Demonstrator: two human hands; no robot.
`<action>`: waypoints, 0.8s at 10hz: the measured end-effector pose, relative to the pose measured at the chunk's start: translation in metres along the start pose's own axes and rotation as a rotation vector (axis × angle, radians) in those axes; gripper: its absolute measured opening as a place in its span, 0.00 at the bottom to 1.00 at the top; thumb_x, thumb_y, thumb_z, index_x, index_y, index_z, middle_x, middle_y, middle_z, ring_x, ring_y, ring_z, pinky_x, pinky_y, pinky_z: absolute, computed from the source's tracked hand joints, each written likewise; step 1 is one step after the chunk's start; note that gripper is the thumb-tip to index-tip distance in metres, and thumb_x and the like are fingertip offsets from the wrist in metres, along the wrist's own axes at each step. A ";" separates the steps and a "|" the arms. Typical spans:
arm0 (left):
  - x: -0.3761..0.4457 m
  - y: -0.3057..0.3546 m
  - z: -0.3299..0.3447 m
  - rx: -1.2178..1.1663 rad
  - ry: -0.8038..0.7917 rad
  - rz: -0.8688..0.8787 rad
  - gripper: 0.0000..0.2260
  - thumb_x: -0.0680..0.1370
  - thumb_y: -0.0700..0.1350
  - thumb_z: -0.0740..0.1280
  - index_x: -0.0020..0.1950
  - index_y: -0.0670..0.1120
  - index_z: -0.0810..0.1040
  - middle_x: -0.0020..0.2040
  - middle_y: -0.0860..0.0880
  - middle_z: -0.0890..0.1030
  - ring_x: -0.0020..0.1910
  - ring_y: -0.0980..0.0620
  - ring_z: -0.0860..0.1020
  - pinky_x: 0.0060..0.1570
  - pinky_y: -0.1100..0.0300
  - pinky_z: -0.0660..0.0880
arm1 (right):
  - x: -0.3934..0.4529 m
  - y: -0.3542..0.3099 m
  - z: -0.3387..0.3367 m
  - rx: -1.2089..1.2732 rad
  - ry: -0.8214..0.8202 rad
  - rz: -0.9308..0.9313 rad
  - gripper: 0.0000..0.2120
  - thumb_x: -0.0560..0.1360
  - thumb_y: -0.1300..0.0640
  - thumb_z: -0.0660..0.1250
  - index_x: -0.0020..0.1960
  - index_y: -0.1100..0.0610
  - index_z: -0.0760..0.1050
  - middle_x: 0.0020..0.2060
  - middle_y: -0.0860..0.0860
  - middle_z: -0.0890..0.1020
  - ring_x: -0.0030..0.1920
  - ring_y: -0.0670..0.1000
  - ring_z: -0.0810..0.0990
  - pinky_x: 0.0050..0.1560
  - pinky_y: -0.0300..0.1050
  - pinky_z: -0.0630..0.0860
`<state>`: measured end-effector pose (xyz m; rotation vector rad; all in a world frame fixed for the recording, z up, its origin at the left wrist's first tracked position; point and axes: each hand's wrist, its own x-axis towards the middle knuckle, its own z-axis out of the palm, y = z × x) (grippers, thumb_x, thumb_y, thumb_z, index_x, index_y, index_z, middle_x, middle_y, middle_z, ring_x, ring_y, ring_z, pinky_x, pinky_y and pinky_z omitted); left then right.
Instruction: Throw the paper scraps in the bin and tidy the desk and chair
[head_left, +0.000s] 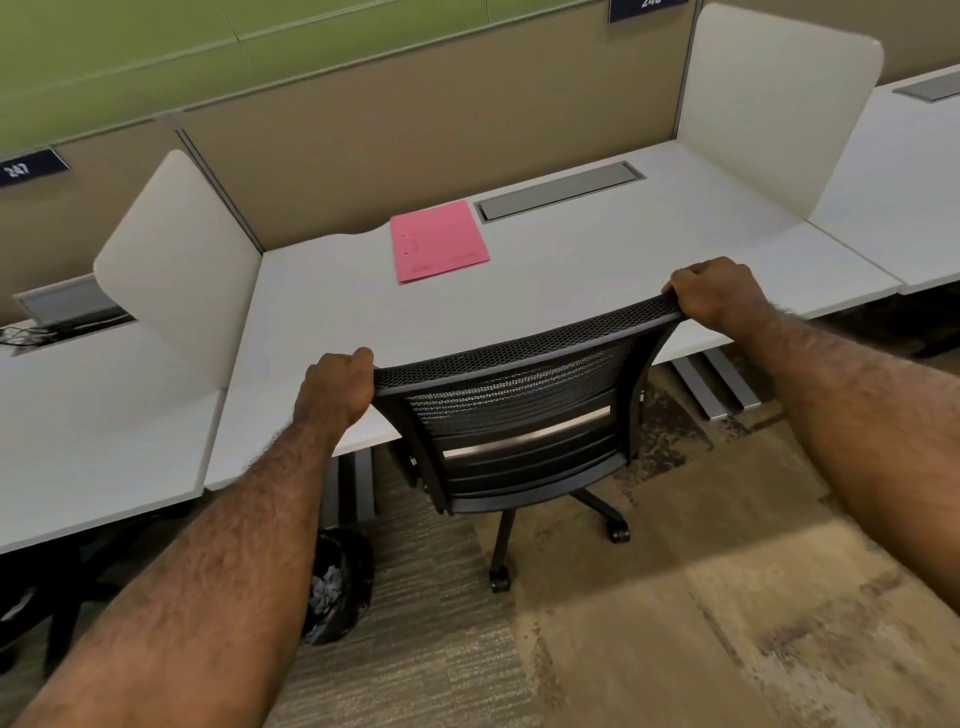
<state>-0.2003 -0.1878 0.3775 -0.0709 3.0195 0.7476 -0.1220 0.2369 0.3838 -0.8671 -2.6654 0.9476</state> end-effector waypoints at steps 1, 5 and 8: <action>-0.001 0.005 0.001 0.000 0.016 -0.010 0.18 0.79 0.49 0.53 0.46 0.38 0.77 0.50 0.37 0.79 0.49 0.36 0.76 0.46 0.53 0.69 | 0.003 -0.002 -0.003 0.015 -0.006 0.005 0.18 0.73 0.54 0.57 0.47 0.64 0.82 0.47 0.59 0.83 0.50 0.59 0.78 0.51 0.48 0.73; -0.042 0.029 -0.026 0.465 0.134 0.152 0.24 0.81 0.56 0.47 0.53 0.45 0.79 0.53 0.43 0.82 0.48 0.41 0.77 0.45 0.53 0.69 | -0.026 -0.014 -0.012 -0.460 0.173 -0.251 0.31 0.80 0.41 0.43 0.64 0.60 0.73 0.59 0.60 0.80 0.61 0.61 0.75 0.70 0.60 0.58; -0.056 0.047 -0.066 0.530 -0.007 0.343 0.25 0.83 0.55 0.45 0.56 0.43 0.77 0.58 0.43 0.80 0.57 0.42 0.76 0.57 0.48 0.72 | -0.047 -0.069 -0.021 -0.475 -0.064 -0.490 0.33 0.78 0.35 0.43 0.70 0.56 0.68 0.66 0.55 0.76 0.67 0.55 0.72 0.73 0.57 0.55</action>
